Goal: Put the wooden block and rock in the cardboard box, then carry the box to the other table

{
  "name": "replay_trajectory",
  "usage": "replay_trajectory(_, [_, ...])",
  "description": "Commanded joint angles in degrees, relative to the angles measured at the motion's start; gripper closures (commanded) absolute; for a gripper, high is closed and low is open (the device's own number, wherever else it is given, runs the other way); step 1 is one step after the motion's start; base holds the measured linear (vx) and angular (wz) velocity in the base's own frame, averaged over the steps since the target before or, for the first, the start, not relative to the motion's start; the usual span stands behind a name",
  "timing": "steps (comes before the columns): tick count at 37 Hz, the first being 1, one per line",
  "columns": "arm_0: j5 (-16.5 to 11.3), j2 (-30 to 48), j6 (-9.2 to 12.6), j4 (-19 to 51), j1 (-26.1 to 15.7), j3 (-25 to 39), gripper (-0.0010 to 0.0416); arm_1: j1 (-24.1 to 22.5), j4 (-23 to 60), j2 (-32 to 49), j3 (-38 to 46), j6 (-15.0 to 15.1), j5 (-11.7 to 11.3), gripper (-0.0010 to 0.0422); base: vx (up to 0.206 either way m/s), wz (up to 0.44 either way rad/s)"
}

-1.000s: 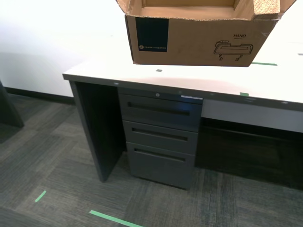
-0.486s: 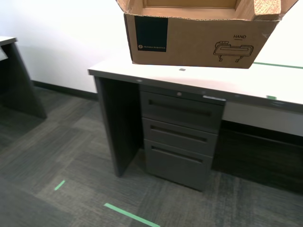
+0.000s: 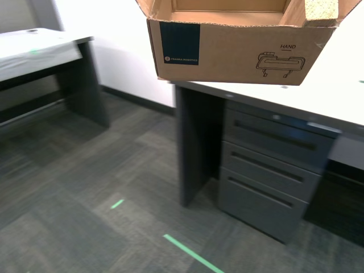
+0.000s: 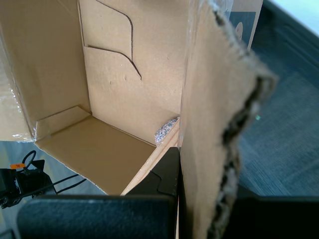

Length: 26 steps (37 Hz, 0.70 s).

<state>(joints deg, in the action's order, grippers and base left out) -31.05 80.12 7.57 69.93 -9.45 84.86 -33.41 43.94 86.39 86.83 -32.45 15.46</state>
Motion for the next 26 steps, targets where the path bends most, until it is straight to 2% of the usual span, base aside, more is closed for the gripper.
replay_trajectory(1, [-0.5, -0.1, 0.1, 0.0, -0.1, 0.0, 0.0406, 0.0, 0.6, -0.1, 0.1, -0.1, 0.0, 0.0413, 0.012, 0.503])
replay_trajectory(11, [-0.5, -0.1, 0.2, 0.0, -0.1, 0.0, 0.0406, 0.0, 0.6, -0.1, 0.1, 0.7, 0.0, 0.0412, 0.014, 0.469])
replay_trajectory(17, [-0.5, -0.1, 0.6, 0.0, -0.1, 0.0, 0.0406, 0.0, 0.5, -0.1, 0.1, 3.0, 0.0, 0.0413, 0.009, 0.395])
replay_trajectory(26, [-0.5, -0.1, 0.8, 0.0, -0.1, 0.0, 0.0406, 0.0, -0.1, -0.1, 0.1, 2.9, 0.0, 0.0413, 0.006, 0.314])
